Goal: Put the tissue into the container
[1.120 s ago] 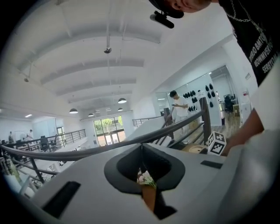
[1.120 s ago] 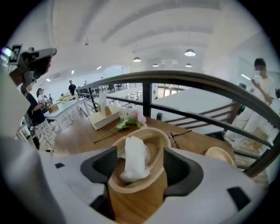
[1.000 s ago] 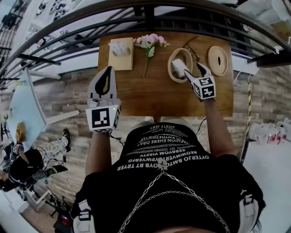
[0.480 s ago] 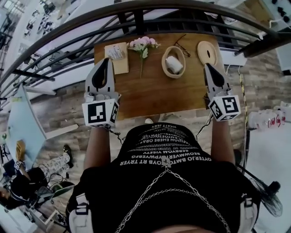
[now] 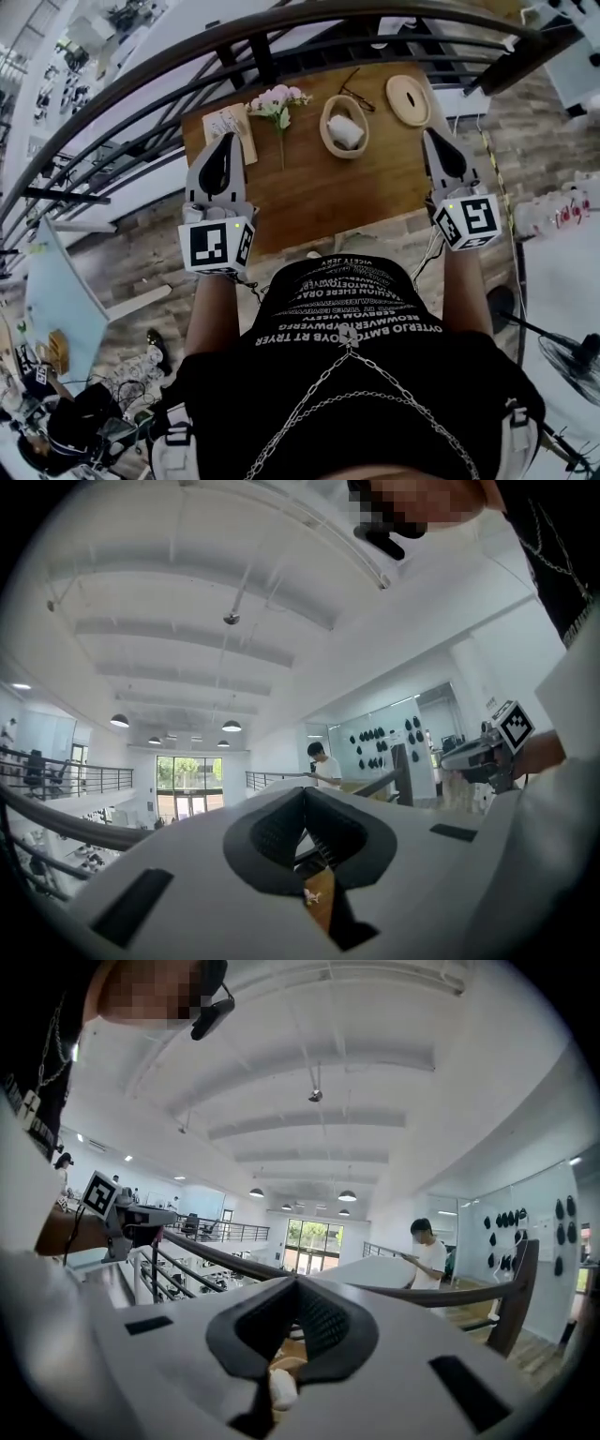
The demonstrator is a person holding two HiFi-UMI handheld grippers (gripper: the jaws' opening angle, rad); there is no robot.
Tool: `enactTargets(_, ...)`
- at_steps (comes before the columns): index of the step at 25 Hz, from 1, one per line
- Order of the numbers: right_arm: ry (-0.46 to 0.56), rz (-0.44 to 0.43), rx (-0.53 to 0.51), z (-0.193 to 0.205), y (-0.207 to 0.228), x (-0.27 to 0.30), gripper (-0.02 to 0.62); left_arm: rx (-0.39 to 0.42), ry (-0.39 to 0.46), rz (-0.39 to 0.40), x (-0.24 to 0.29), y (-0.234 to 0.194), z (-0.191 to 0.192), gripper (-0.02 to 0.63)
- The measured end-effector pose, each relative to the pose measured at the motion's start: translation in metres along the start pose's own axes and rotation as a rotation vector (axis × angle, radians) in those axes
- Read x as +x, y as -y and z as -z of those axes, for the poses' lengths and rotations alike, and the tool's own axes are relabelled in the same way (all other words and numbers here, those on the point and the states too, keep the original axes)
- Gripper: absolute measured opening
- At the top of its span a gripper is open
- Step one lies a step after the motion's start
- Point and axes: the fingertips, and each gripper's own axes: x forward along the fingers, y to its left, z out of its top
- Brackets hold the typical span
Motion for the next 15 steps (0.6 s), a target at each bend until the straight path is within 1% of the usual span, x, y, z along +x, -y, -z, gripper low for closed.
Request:
enactTargets(4, -0.048, -0.004, -0.009, 0.015, -0.002, -0.002, 0.014, -0.018, -0.026, 0.036, 0.006, 0.008, 0.009, 0.028)
enactTargets(9, -0.097, -0.05, -0.044, 0.026, -0.003, 0.013, 0.014, -0.049, -0.062, 0.058, 0.02, 0.021, 0.024, 0.028)
enactTargets(15, -0.138, -0.121, -0.053, 0.044, 0.005, 0.041, 0.014, -0.02, -0.088, 0.064, 0.049, 0.044, 0.034, 0.029)
